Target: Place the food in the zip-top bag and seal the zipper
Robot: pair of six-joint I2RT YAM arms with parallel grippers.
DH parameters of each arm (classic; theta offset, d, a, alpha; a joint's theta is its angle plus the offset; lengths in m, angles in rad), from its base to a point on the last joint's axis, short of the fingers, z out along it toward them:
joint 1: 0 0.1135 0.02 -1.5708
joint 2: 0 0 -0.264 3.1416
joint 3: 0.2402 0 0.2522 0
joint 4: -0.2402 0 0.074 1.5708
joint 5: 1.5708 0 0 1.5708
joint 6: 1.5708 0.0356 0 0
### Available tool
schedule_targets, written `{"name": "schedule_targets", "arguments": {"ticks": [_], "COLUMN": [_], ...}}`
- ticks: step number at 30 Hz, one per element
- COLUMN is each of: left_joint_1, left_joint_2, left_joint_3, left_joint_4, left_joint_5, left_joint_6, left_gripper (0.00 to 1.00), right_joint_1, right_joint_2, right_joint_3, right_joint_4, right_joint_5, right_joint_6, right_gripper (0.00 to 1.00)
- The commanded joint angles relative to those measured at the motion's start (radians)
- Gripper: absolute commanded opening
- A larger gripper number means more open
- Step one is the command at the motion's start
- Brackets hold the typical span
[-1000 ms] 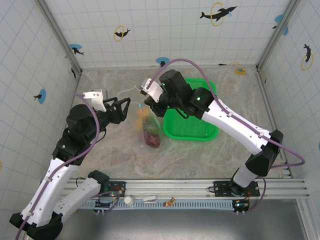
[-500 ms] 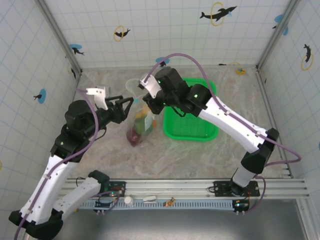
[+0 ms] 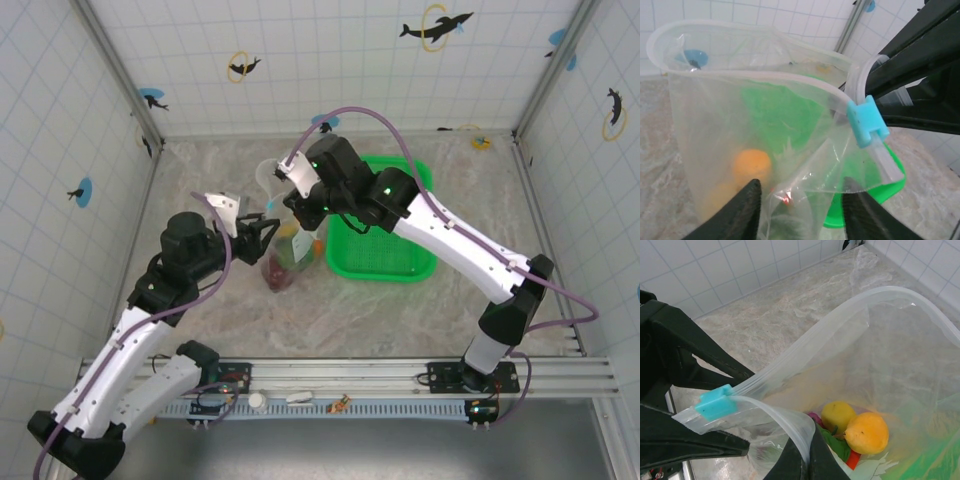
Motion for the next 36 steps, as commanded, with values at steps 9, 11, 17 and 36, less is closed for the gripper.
{"name": "schedule_targets", "arguments": {"ticks": [9,11,17,36], "left_joint_1": [-0.006,-0.005,-0.005,-0.004], "left_joint_2": [-0.018,-0.023,-0.025,-0.030], "left_joint_3": [-0.024,-0.027,-0.025,-0.013], "left_joint_4": [0.174,0.176,0.181,0.033], "left_joint_5": [0.057,0.050,0.042,-0.264], "left_joint_6": [-0.009,-0.011,-0.013,0.001], "left_gripper": [0.24,0.21,0.07,0.00], "right_joint_1": [0.024,0.025,0.027,-0.060], "right_joint_2": [-0.003,-0.005,-0.015,-0.352], "right_joint_3": [0.013,0.009,-0.019,-0.475], "right_joint_4": [0.015,0.021,0.034,0.150], "right_joint_5": [-0.007,-0.007,0.002,-0.068], "right_joint_6": [0.016,0.017,0.019,0.130], "right_gripper": [0.00,0.00,0.00,0.50]}}
